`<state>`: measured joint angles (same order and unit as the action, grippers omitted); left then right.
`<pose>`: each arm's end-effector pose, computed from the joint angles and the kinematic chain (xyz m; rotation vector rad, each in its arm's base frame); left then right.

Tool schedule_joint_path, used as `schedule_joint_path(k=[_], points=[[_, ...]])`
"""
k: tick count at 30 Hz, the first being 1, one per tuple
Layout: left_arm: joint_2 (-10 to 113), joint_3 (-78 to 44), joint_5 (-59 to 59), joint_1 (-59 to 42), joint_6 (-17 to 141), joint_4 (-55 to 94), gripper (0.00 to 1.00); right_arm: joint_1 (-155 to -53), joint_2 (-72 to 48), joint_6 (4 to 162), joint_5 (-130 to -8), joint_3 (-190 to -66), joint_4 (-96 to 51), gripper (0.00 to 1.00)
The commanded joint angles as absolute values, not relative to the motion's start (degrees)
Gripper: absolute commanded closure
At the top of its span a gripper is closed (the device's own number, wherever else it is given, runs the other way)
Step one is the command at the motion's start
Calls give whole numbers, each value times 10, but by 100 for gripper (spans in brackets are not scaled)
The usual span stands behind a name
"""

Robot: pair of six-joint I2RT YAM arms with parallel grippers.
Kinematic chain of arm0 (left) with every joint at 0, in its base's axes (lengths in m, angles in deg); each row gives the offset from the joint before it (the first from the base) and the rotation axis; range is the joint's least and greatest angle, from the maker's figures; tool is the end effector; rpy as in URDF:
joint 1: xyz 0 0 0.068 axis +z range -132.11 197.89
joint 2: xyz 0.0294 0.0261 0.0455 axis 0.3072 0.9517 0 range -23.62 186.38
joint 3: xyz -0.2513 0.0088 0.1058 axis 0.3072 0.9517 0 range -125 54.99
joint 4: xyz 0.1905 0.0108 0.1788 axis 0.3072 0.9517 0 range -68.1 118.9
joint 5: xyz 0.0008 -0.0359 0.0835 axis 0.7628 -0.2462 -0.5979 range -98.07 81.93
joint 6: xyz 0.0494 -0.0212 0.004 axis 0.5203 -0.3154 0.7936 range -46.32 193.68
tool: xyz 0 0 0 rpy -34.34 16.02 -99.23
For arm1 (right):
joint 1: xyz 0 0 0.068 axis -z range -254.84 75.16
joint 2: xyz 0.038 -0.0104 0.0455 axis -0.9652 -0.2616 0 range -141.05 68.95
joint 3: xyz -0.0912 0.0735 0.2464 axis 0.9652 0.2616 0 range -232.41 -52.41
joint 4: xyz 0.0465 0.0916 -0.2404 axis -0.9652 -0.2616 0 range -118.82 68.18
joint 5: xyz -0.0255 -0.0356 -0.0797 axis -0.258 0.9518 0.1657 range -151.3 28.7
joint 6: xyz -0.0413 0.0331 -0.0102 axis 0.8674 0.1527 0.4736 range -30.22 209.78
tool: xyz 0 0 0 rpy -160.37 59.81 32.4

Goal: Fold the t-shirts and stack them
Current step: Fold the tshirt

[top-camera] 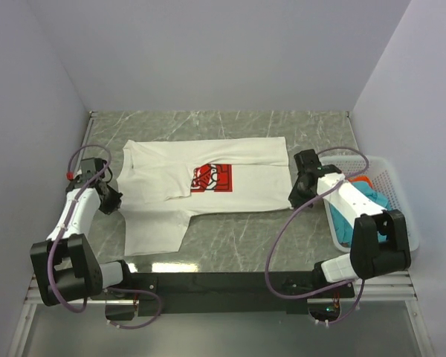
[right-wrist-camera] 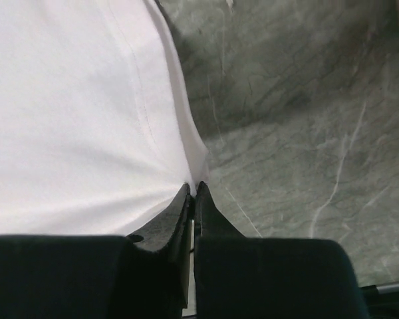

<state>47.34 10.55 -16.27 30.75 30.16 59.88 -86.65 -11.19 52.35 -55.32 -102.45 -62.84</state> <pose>0.2201 0.0554 0.2088 -1.3021 2.3375 0.0249 0.2477 0.0481 0.1992 0.6442 2.7235 0.0609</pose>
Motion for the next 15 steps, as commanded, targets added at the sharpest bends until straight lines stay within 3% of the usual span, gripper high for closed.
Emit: schedule_joint_path(k=[1, 15], points=[[484, 48, -176, 315, 332, 617, 99, -852, -133, 565, -531, -1097, -673, 100], [593, -63, -109, 316, 333, 612, 99, -837, -281, 597, -547, -1269, -703, 100]])
